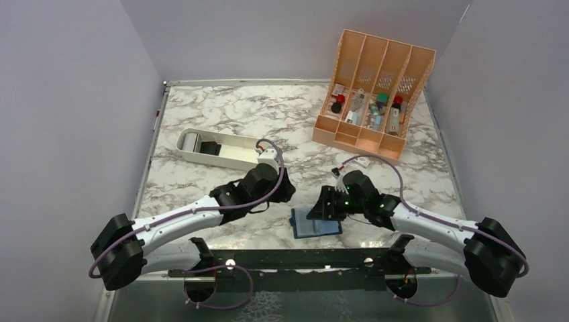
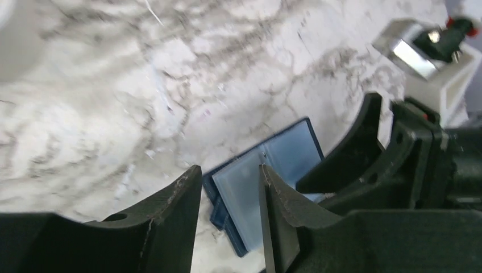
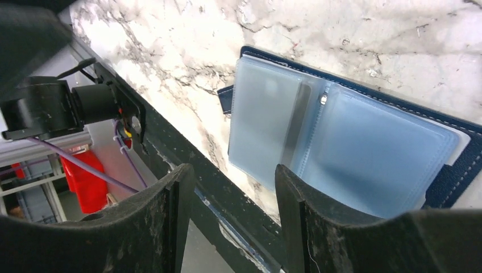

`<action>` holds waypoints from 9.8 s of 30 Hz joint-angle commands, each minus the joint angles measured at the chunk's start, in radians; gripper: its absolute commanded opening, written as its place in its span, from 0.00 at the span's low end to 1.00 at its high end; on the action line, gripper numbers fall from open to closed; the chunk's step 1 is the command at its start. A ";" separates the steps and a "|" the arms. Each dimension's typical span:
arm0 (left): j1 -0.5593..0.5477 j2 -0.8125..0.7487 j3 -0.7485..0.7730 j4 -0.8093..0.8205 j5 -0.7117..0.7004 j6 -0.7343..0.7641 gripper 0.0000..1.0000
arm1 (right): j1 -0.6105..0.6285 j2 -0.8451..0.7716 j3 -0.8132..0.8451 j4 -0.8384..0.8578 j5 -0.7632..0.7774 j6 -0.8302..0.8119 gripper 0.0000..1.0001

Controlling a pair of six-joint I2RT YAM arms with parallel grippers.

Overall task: Put the credit cards into the card holder
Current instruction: Pick up the credit card from the storage box, then insert the credit card into the card holder.

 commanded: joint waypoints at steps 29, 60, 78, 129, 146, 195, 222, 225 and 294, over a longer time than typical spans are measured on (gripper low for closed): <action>0.821 0.416 0.585 -0.327 -0.333 0.785 0.51 | 0.002 -0.262 0.145 -0.231 0.124 -0.203 0.74; 0.895 0.749 0.661 -0.292 -0.460 0.894 0.61 | 0.002 -0.320 0.121 -0.273 0.068 -0.174 0.75; 0.881 0.746 0.710 -0.327 -0.447 0.909 0.25 | 0.002 -0.327 0.116 -0.268 0.055 -0.181 0.76; 0.740 -0.111 0.170 0.297 0.883 -0.197 0.00 | 0.002 -0.556 -0.003 0.159 0.075 0.159 0.57; 0.499 -0.216 -0.085 0.464 0.911 -0.375 0.00 | 0.002 -0.297 -0.022 0.588 0.019 0.326 0.47; 0.370 -0.106 -0.231 0.217 0.563 -0.099 0.30 | -0.003 -0.198 0.003 -0.065 0.166 -0.162 0.01; 0.121 0.220 -0.199 0.345 0.404 -0.094 0.17 | -0.190 -0.126 -0.115 0.068 -0.048 -0.182 0.01; 0.114 0.241 -0.196 0.345 0.398 -0.093 0.15 | -0.192 -0.133 -0.131 0.085 -0.050 -0.177 0.01; 0.055 0.268 -0.271 0.352 0.273 -0.160 0.00 | -0.193 -0.243 -0.440 0.337 -0.042 0.082 0.01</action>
